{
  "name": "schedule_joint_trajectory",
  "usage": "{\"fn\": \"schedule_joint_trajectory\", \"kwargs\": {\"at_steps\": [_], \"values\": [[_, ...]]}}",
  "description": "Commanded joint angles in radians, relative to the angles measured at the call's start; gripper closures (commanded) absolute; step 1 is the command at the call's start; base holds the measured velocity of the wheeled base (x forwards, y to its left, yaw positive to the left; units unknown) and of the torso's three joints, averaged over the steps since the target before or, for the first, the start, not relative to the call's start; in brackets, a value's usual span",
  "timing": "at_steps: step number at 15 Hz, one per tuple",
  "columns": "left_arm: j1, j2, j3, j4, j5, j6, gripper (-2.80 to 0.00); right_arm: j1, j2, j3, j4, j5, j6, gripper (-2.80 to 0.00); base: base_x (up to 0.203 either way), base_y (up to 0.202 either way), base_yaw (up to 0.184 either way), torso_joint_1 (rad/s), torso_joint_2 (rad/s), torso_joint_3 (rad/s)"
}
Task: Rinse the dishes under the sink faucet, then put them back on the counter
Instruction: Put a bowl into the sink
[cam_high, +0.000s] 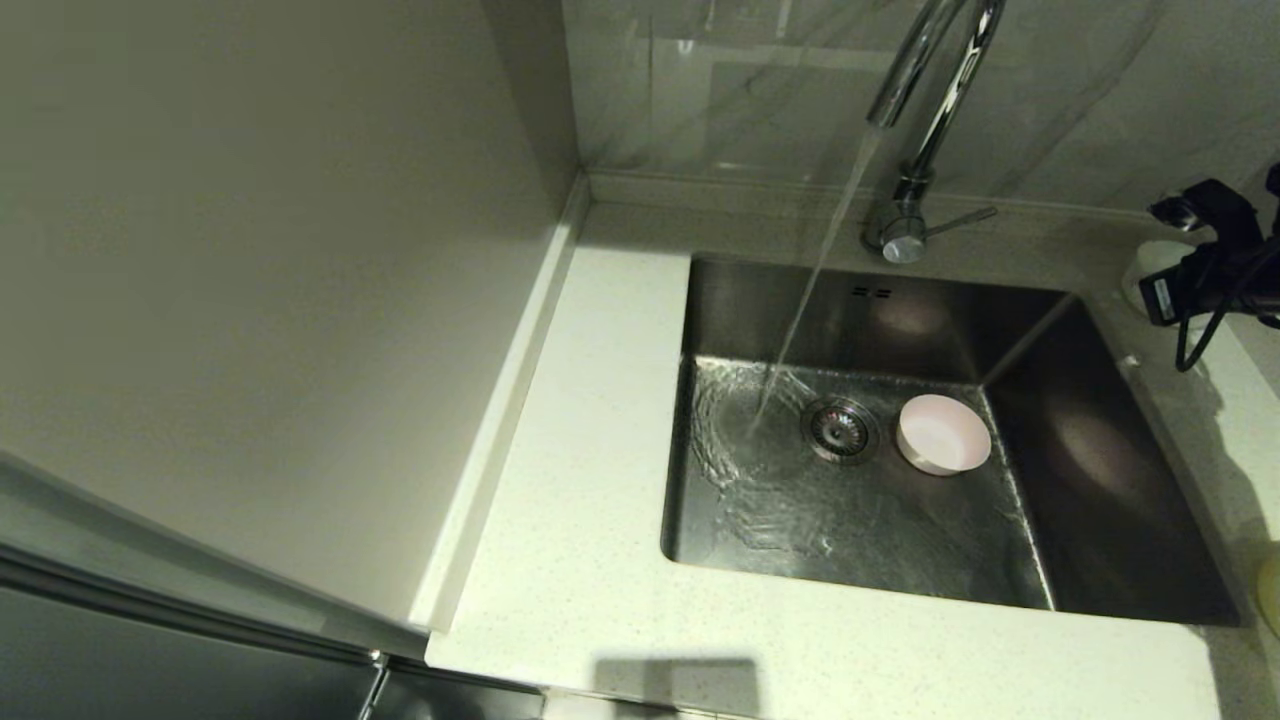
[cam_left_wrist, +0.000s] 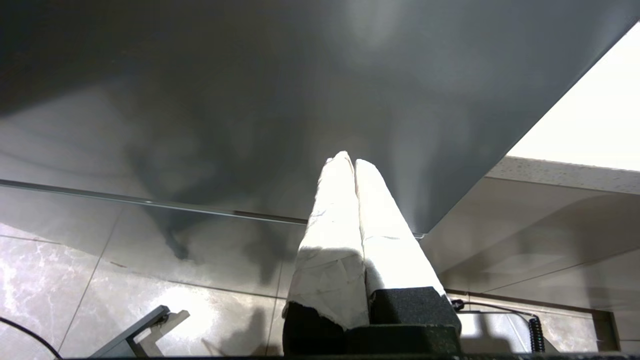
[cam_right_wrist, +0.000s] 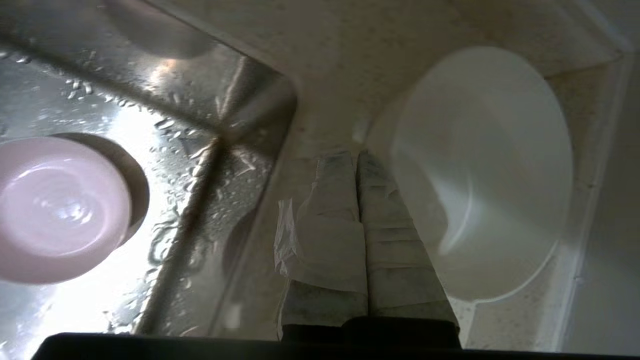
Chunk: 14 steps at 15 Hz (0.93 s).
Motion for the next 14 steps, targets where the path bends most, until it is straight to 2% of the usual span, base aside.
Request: {"fn": "schedule_joint_trajectory", "kwargs": {"at_steps": [1,4,8,10,13,14], "values": [[0.000,-0.002,0.000,0.000,0.000,-0.001,0.00,-0.009,0.018,-0.001,-0.019,0.009,-0.004,0.00,0.000,0.000,0.000,0.000,0.00,0.000],[0.000,-0.002,0.000,0.000,0.000,-0.001,0.00,-0.014,0.015,0.000,-0.043,0.067,0.000,0.00,0.000,0.000,0.000,0.000,0.00,0.000],[0.000,-0.002,0.000,0.000,0.000,-0.001,0.00,-0.017,-0.013,0.000,-0.043,0.242,0.011,0.00,0.000,0.000,0.000,0.000,0.00,0.000],[0.000,-0.002,0.000,0.000,0.000,-0.001,0.00,-0.014,-0.029,0.000,-0.043,0.255,0.015,0.00,0.000,0.000,0.000,0.000,0.00,0.000],[0.000,-0.002,0.000,0.000,0.000,-0.001,0.00,-0.011,-0.032,0.000,-0.047,0.230,0.007,0.00,0.000,0.000,0.000,0.000,0.00,0.000],[0.000,-0.002,0.000,0.000,0.000,-0.001,0.00,-0.011,-0.030,0.000,-0.047,0.199,0.007,-2.80,0.000,0.000,0.000,0.000,0.00,0.000]]}}
